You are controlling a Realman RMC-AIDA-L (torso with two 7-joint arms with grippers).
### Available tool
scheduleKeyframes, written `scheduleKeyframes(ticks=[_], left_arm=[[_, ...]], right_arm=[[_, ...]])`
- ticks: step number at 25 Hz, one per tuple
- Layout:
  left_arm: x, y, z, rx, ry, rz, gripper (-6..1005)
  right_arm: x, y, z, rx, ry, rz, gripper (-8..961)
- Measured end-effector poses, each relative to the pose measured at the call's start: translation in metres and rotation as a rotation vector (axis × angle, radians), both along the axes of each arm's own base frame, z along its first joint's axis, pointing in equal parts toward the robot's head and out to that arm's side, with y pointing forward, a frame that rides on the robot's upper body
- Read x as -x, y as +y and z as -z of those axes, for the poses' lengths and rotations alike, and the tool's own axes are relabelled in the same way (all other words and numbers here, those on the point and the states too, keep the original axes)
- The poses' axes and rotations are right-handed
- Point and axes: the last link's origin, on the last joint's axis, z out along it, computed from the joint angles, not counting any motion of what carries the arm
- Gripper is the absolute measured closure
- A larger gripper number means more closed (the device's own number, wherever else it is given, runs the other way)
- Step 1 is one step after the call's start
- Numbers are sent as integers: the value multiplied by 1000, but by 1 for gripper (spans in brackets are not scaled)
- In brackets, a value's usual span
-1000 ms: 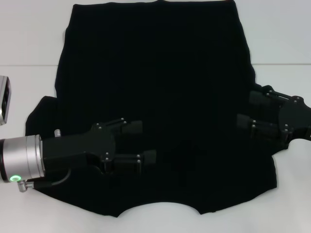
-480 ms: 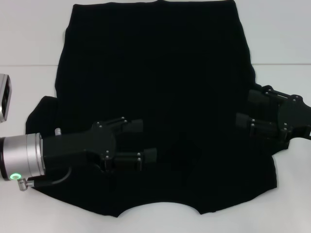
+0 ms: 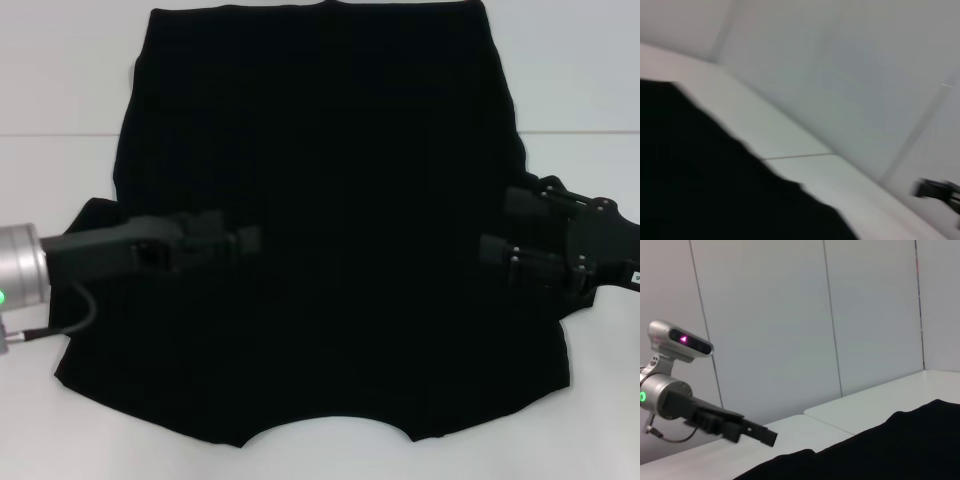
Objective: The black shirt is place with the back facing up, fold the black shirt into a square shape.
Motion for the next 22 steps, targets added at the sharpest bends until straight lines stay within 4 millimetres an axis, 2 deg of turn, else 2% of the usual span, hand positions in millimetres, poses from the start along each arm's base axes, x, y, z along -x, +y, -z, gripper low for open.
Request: scheduleKeyframes(ticks=[9,22], left_arm=[[31,16,-28,-6,130,-357,65],[63,22,-42,-62,257,-609,65]], right_arm=[[5,2,7,25,20,6,118],[10,7,9,33,34,10,118]])
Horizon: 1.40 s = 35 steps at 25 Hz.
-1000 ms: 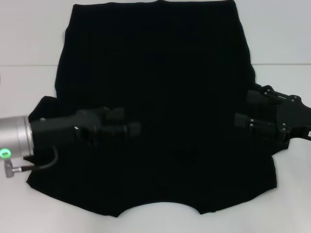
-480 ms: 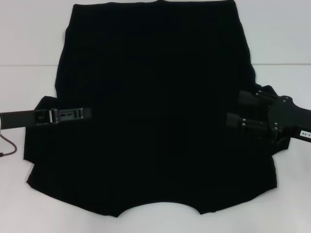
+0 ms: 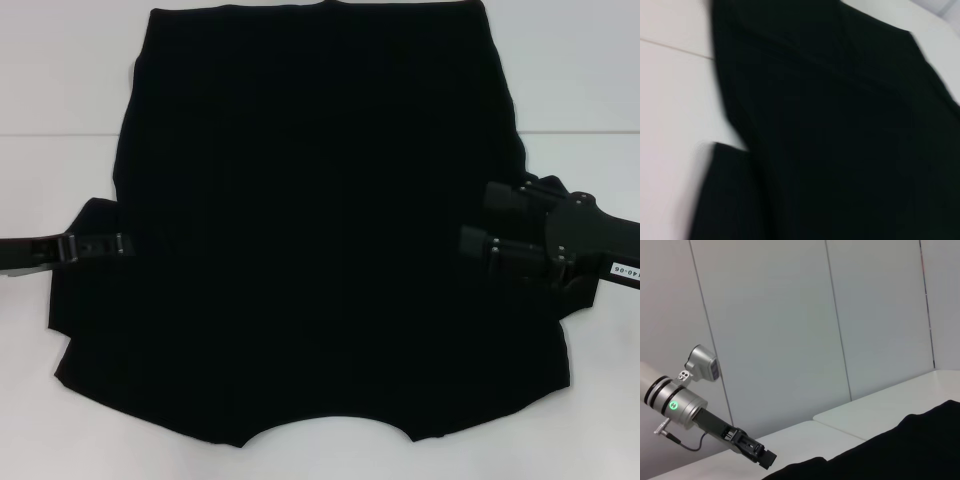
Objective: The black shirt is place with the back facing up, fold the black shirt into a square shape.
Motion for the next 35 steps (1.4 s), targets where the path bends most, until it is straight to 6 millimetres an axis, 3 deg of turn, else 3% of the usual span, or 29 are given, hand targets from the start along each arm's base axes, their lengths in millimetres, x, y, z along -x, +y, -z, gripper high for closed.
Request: scheduleKeyframes(ticks=[13,35], left_arm=[[20,-4,-2,-66,3,-99,66],[27,-1,-3,-45,99,-123,66]], right_arm=[[0,1,0,-4,-2,3,117],[1,2,-1,-8,0,2,117]])
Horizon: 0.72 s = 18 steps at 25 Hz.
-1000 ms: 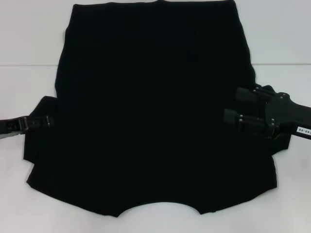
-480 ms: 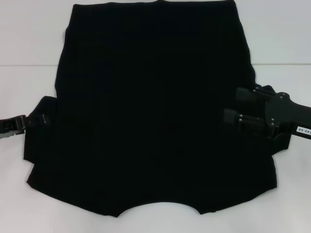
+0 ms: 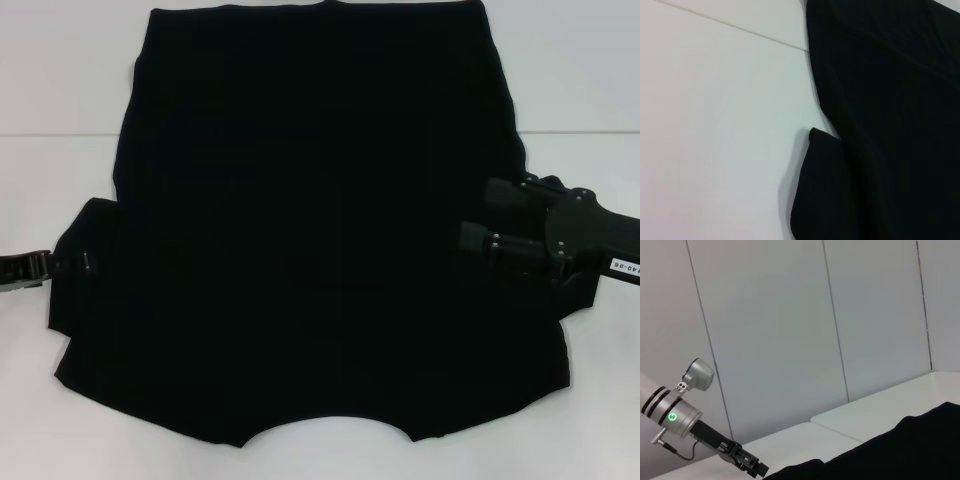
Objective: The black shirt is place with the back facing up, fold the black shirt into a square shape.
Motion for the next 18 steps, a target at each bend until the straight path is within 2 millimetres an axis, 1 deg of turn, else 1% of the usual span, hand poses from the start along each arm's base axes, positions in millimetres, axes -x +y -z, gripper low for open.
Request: scheduleKeyframes(ticks=[9,18], left_arm=[[-2,1,4,24,19,12,66],[-1,1,4,18,18,7,66]], right_arm=[[2,1,0,0,4,-3,117],[2,1,0,0,4,-3,117]])
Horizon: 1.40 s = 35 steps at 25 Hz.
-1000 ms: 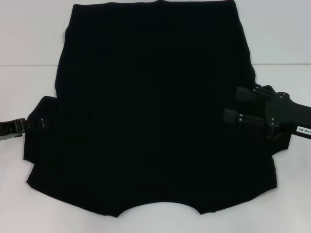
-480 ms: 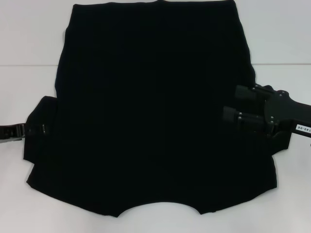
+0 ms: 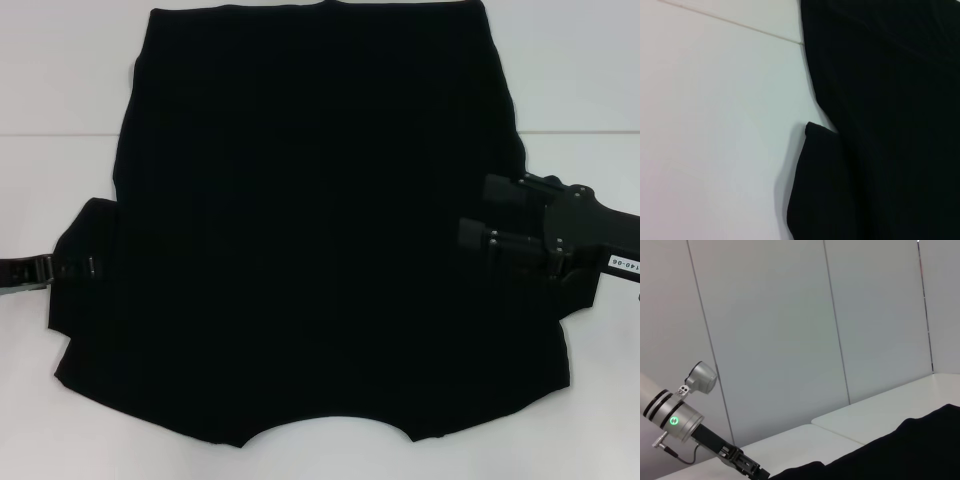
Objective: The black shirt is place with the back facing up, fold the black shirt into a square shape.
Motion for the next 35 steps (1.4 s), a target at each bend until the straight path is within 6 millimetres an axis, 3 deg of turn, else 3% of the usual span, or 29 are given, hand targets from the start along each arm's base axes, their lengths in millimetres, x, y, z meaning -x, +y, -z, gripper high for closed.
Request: scheduleKeyframes(ticks=[3,8,20,35], left_arm=[[0,0,0,0,-1,-1,66],[2,0,0,-10,5,-5,245],[7,-2,0,-14,34,-18,280],[-1,1,8,30,51,15,292]], right_arm=[[0,0,0,0,0,0,117],[0,0,0,1,-1,0,117],[1,0,1,4,-2,-4,118],[1,1,0,-1,0,-3,117]])
